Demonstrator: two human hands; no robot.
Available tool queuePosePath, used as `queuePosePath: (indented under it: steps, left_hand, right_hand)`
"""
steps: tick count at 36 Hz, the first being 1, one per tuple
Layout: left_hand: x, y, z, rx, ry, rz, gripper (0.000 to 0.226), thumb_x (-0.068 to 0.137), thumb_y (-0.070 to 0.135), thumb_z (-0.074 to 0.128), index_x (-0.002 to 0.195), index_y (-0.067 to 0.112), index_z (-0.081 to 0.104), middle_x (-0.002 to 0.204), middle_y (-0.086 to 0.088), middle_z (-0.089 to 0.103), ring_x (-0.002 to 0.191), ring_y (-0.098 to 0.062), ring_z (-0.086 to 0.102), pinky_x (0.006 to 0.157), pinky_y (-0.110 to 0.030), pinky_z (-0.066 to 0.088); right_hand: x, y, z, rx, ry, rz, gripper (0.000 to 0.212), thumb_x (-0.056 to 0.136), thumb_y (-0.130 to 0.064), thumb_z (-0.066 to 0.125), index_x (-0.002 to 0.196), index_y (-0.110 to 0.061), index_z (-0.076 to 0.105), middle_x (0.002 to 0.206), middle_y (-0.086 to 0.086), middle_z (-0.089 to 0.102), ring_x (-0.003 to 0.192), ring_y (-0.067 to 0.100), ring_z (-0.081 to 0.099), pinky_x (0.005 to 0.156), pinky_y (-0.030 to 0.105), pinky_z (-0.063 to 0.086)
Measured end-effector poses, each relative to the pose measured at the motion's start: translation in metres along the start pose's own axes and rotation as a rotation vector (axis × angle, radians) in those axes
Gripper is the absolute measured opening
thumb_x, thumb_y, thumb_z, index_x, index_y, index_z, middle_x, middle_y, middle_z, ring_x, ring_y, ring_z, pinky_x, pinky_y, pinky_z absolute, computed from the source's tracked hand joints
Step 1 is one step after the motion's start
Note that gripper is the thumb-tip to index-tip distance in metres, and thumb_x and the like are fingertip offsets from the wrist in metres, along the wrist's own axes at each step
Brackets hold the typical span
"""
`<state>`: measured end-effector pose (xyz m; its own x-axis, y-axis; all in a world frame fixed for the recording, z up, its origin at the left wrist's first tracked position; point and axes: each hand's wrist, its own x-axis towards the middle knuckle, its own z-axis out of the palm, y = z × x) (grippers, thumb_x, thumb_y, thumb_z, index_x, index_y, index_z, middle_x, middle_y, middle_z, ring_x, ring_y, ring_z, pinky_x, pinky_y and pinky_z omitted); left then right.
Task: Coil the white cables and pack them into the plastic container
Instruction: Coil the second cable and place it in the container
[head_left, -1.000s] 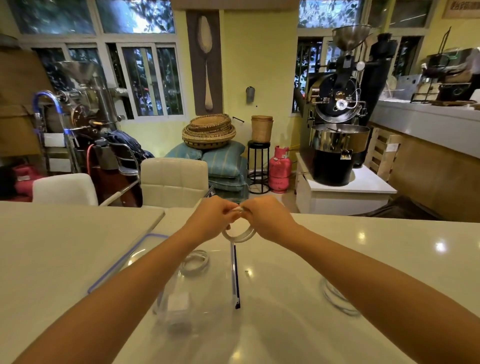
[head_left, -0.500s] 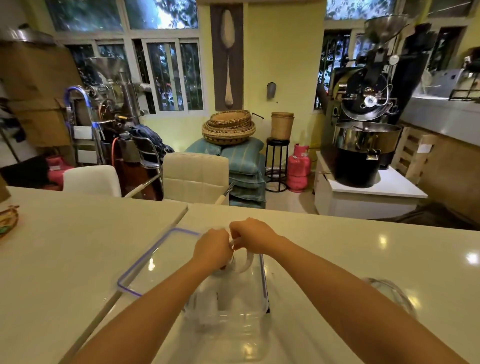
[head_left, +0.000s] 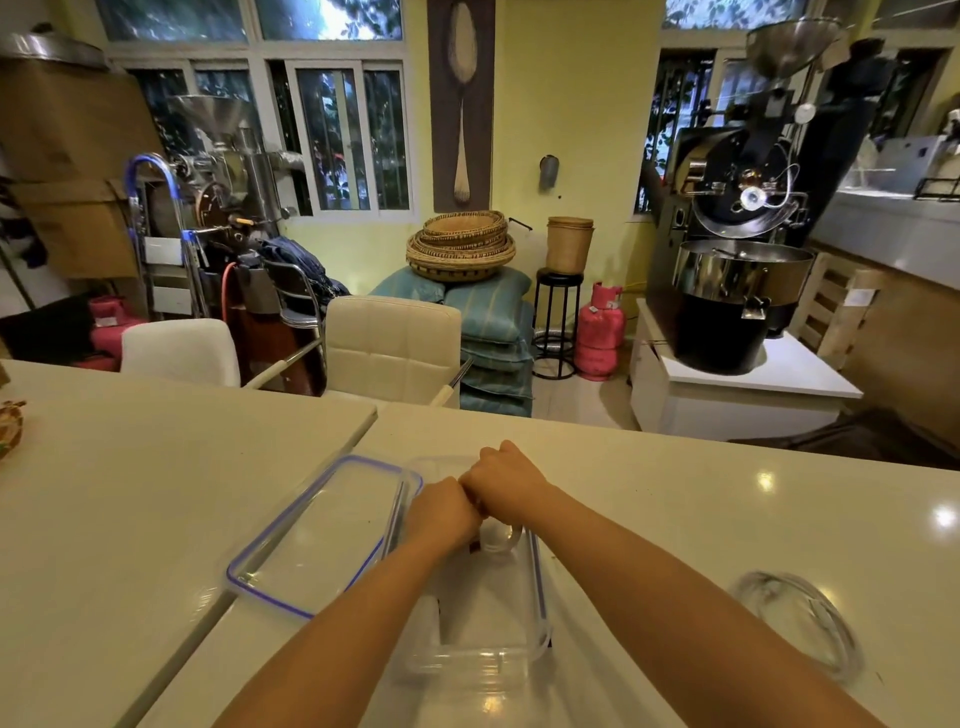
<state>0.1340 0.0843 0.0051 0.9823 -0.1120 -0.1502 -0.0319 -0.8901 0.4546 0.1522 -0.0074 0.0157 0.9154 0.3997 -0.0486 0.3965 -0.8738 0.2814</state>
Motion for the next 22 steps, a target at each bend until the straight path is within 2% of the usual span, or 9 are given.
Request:
queuePosePath:
  steps: [2,5,6,8,9,13,16,19,22]
  left_hand:
    - [0.001,0.001,0.001,-0.017,-0.023,-0.007,0.027,0.090,0.016,0.049,0.109,0.000,0.058,0.108,-0.016,0.066,0.079,-0.018,0.049,0.055,-0.021,0.036]
    - [0.001,0.003,0.002,-0.077,-0.055,-0.052,0.026,0.090,0.014,0.051,0.110,0.001,0.058,0.110,-0.017,0.066,0.086,-0.024,0.060,0.072,-0.028,0.047]
    - [0.002,0.003,0.003,-0.105,-0.062,-0.066,0.023,0.090,0.014,0.049,0.108,0.002,0.058,0.103,-0.015,0.066,0.082,-0.024,0.061,0.070,-0.028,0.048]
    - [0.004,0.002,0.003,-0.169,-0.073,-0.097,0.015,0.092,0.013,0.047,0.099,0.004,0.057,0.079,-0.010,0.062,0.060,-0.018,0.054,0.055,-0.023,0.045]
    - [0.005,0.000,0.003,-0.202,-0.075,-0.111,0.016,0.092,0.012,0.046,0.097,0.002,0.058,0.075,-0.010,0.061,0.055,-0.017,0.052,0.050,-0.022,0.043]
    - [0.006,0.001,0.004,-0.221,-0.065,-0.091,0.028,0.090,0.009,0.049,0.116,0.000,0.056,0.111,-0.020,0.065,0.083,-0.026,0.061,0.058,-0.025,0.047]
    - [0.006,0.000,0.006,-0.169,-0.052,-0.060,0.032,0.089,0.007,0.050,0.120,0.002,0.054,0.116,-0.019,0.063,0.103,-0.029,0.062,0.068,-0.028,0.045]
    - [0.004,-0.001,0.005,-0.142,-0.053,-0.061,0.034,0.087,0.009,0.049,0.121,0.002,0.051,0.112,-0.019,0.064,0.093,-0.027,0.061,0.064,-0.026,0.043]
    - [0.004,0.000,0.003,-0.142,-0.045,-0.080,0.031,0.086,0.010,0.050,0.115,-0.001,0.052,0.093,-0.015,0.061,0.080,-0.023,0.053,0.064,-0.028,0.043]
  right_hand:
    - [0.001,0.000,0.000,-0.013,-0.010,0.002,0.020,0.091,-0.015,0.052,0.108,-0.013,0.061,0.112,0.010,0.065,0.108,0.027,0.053,0.093,0.034,0.036]
    - [0.002,-0.002,0.001,-0.019,-0.027,0.014,0.020,0.091,-0.010,0.049,0.107,-0.012,0.060,0.112,0.011,0.065,0.106,0.027,0.057,0.093,0.033,0.037]
    - [0.002,-0.002,0.001,-0.013,-0.033,0.018,0.020,0.091,-0.009,0.049,0.107,-0.012,0.060,0.112,0.010,0.065,0.105,0.027,0.057,0.092,0.033,0.037]
    - [0.002,-0.002,0.002,0.006,-0.038,0.022,0.020,0.090,-0.007,0.050,0.106,-0.012,0.060,0.111,0.010,0.065,0.104,0.027,0.058,0.091,0.033,0.038]
    - [0.002,-0.002,0.002,0.017,-0.041,0.023,0.020,0.090,-0.006,0.050,0.107,-0.012,0.060,0.112,0.010,0.065,0.104,0.027,0.058,0.091,0.033,0.038]
    - [-0.002,-0.001,-0.002,0.097,-0.069,0.029,0.031,0.090,-0.005,0.047,0.118,-0.013,0.057,0.119,0.011,0.063,0.109,0.029,0.058,0.094,0.036,0.040]
    - [-0.006,0.001,-0.007,0.180,-0.101,0.036,0.036,0.090,-0.002,0.049,0.124,-0.012,0.054,0.122,0.013,0.061,0.108,0.030,0.058,0.091,0.036,0.045]
    - [-0.011,0.006,-0.011,0.353,-0.097,0.064,0.038,0.088,0.001,0.050,0.123,-0.011,0.053,0.122,0.014,0.061,0.109,0.030,0.057,0.091,0.037,0.046]
    - [-0.021,0.017,-0.017,0.477,-0.018,0.092,0.034,0.088,0.004,0.046,0.118,-0.009,0.057,0.117,0.013,0.064,0.108,0.028,0.057,0.092,0.037,0.048]
